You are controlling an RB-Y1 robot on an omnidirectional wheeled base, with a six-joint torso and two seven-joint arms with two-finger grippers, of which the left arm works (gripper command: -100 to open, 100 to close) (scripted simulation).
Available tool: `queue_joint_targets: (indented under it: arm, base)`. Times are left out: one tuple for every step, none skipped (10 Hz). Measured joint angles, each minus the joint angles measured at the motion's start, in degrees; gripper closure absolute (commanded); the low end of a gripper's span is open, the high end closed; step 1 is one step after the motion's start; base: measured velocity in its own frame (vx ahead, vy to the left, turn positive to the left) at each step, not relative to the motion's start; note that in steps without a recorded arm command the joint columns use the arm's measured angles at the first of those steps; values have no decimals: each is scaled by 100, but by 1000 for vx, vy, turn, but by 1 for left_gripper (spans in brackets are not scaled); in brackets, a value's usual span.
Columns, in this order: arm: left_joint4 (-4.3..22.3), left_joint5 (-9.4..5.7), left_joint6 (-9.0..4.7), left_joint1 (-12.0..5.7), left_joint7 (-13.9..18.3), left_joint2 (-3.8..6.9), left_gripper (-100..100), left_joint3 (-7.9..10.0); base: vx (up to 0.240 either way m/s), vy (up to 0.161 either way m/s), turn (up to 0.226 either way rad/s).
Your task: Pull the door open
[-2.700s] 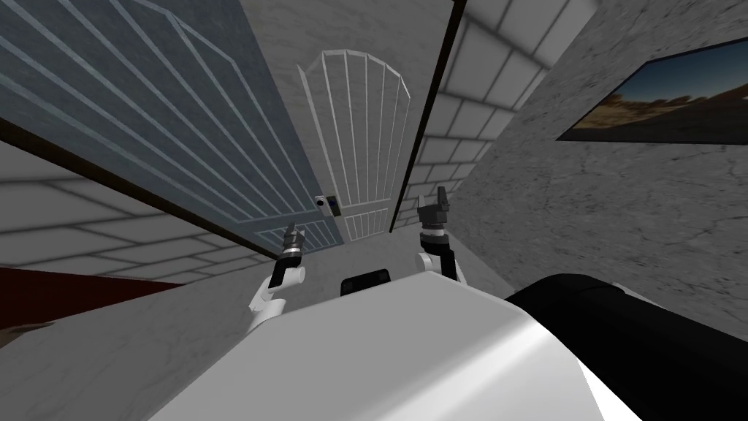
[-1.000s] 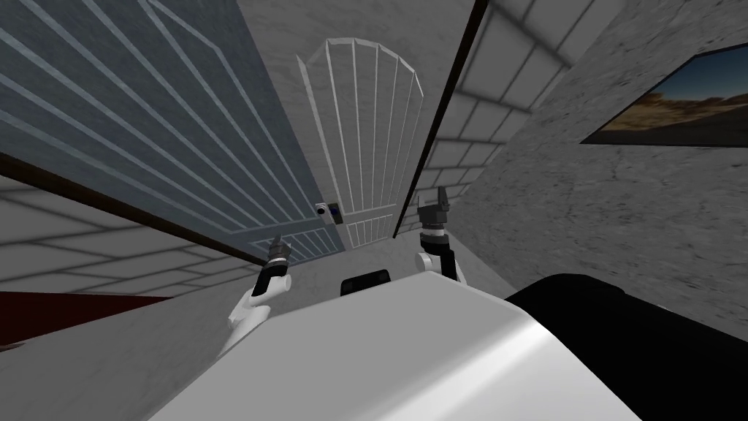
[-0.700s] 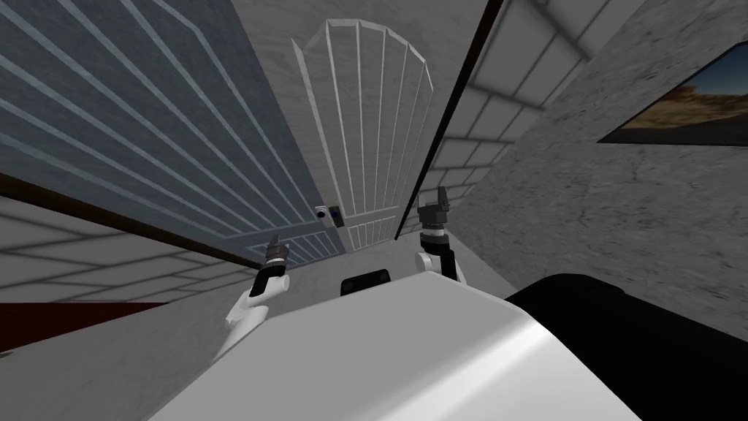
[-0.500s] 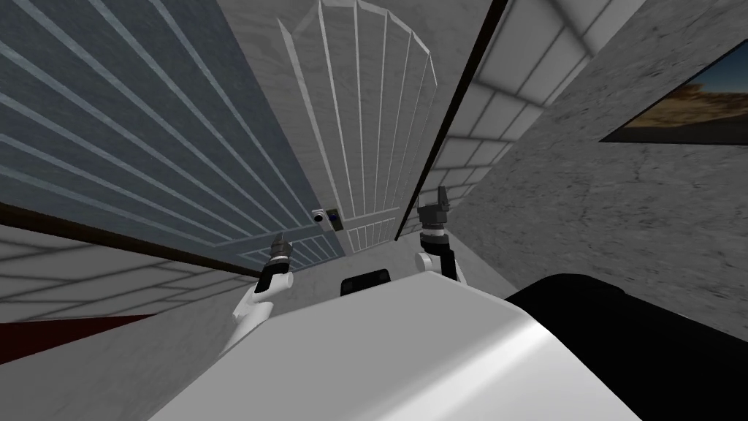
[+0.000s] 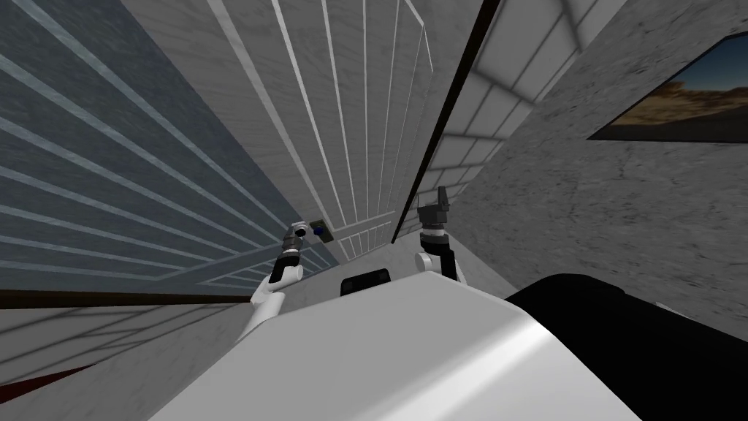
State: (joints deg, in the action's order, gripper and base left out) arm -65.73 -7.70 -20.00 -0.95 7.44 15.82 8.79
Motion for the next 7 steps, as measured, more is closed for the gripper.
queue_joint_targets:
  arm:
    - [4,-2,-1,1,4,8,100,7]
    - [-7,-3,-11,-13,6,20,100,17]
    - [0,-3,-6,-7,6,18,100,15]
    - [2,-4,-3,-2,7,19,100,16]
    - [10,-4,1,9,7,17,100,15]
    - [11,-3,2,11,7,16,-100,14]
    - [104,-16,-29,38,12,75,-100,76]
  base:
    - [-31,27,-4]
    - [-32,21,-8]
    - [-21,16,8]
    - [-14,8,8]
    - [0,0,0]
    - [-140,89,180]
    - [-178,107,164]
